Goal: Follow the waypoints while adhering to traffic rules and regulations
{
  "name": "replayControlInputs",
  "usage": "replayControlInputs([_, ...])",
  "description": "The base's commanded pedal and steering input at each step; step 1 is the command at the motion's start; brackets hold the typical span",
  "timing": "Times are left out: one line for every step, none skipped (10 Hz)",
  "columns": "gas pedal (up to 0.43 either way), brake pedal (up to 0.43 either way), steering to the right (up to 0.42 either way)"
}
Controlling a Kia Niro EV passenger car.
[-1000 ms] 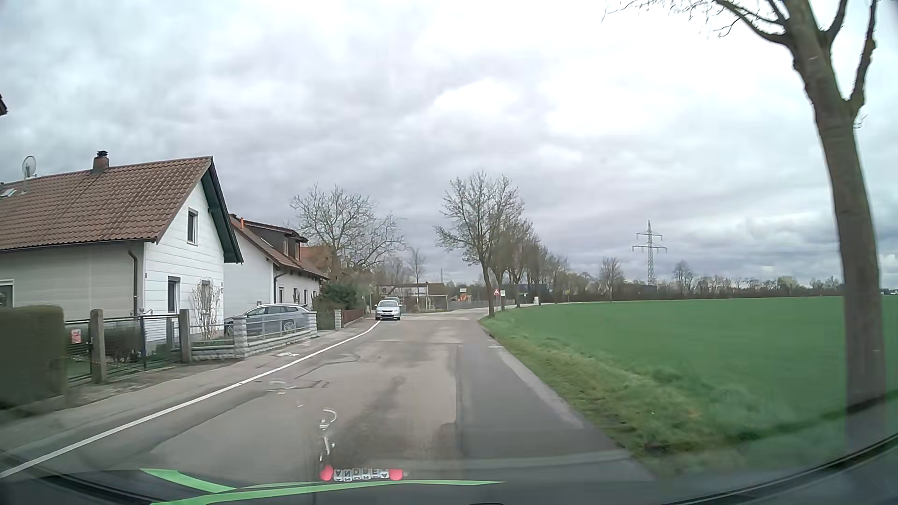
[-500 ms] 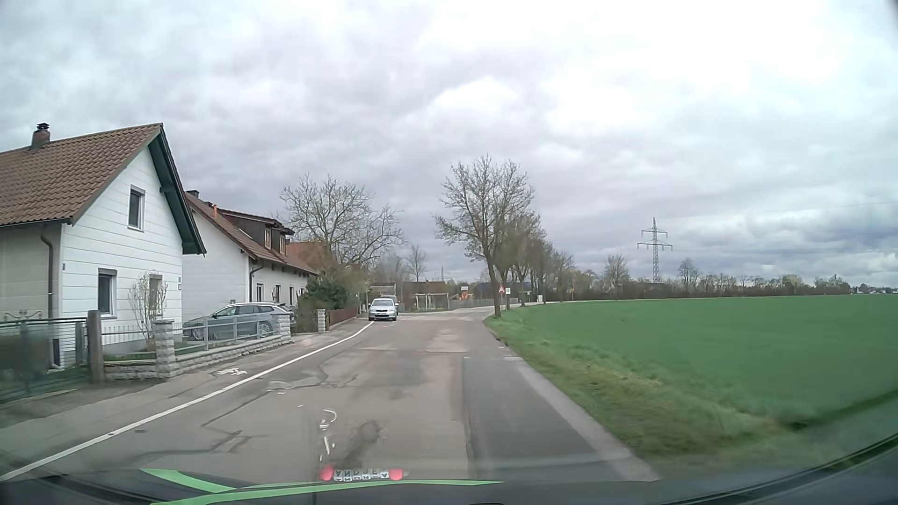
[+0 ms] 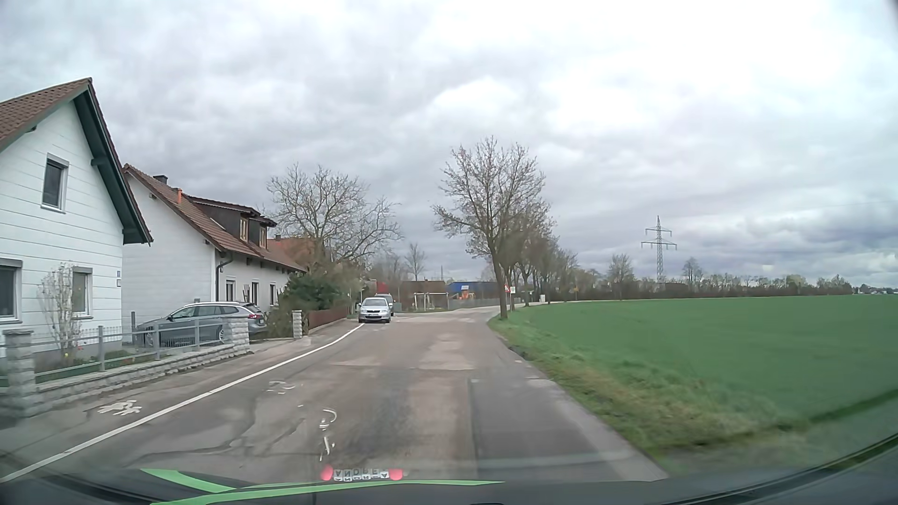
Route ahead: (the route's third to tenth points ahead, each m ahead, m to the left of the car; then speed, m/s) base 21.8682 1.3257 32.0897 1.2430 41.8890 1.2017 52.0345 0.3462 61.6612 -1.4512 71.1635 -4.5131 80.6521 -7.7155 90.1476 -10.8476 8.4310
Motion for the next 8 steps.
replayControlInputs([0.059, 0.0, 0.005])
replayControlInputs([0.059, 0.0, 0.005])
replayControlInputs([0.059, 0.0, 0.005])
replayControlInputs([0.059, 0.0, 0.004])
replayControlInputs([0.059, 0.0, 0.004])
replayControlInputs([0.059, 0.0, 0.003])
replayControlInputs([0.059, 0.0, 0.003])
replayControlInputs([0.059, 0.0, 0.003])
